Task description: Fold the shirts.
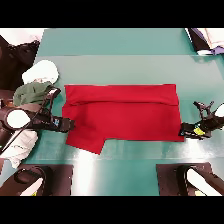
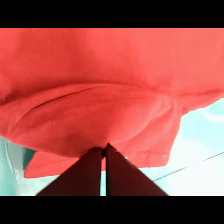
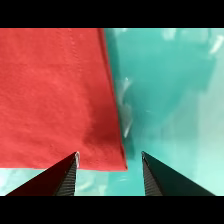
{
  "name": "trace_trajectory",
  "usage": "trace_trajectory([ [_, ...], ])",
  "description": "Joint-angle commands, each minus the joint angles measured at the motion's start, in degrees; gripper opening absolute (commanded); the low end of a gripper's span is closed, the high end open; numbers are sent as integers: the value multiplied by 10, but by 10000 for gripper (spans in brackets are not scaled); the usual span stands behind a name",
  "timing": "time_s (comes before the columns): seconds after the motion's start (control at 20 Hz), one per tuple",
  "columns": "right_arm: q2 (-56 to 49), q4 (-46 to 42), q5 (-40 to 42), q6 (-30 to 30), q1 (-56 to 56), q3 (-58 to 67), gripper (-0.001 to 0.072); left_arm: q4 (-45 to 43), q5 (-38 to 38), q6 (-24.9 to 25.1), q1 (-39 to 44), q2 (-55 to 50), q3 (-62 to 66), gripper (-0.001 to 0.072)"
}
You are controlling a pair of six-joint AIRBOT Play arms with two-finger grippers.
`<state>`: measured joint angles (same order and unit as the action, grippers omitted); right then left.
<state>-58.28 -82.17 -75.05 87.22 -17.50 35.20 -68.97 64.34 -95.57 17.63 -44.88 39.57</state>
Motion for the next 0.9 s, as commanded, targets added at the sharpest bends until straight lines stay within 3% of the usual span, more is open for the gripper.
trace_trajectory([
  [0.0,1,16,16,-3,-2,-11,448,0,2,0,0,1,1,24],
  [0.2,1,16,18,-4,-2,-11,430,0,2,0,0,1,1,24],
  [0.25,1,16,19,-4,-2,-11,405,0,3,0,0,1,1,24],
  [0.3,1,16,21,-4,-2,-12,327,0,3,0,0,1,1,24],
  [0.4,1,17,26,-4,-2,-24,324,0,7,0,0,1,1,24],
  [0.45,1,17,27,-4,-2,-33,280,0,9,0,0,1,1,24],
  [0.55,2,16,23,-20,-2,-42,16,-1,8,8,0,1,1,24],
  [0.7,37,15,-10,-23,-2,-25,13,-3,36,15,0,1,10,23],
  [0.85,105,-4,-99,-12,-2,36,11,-5,84,15,0,17,46,23],
])
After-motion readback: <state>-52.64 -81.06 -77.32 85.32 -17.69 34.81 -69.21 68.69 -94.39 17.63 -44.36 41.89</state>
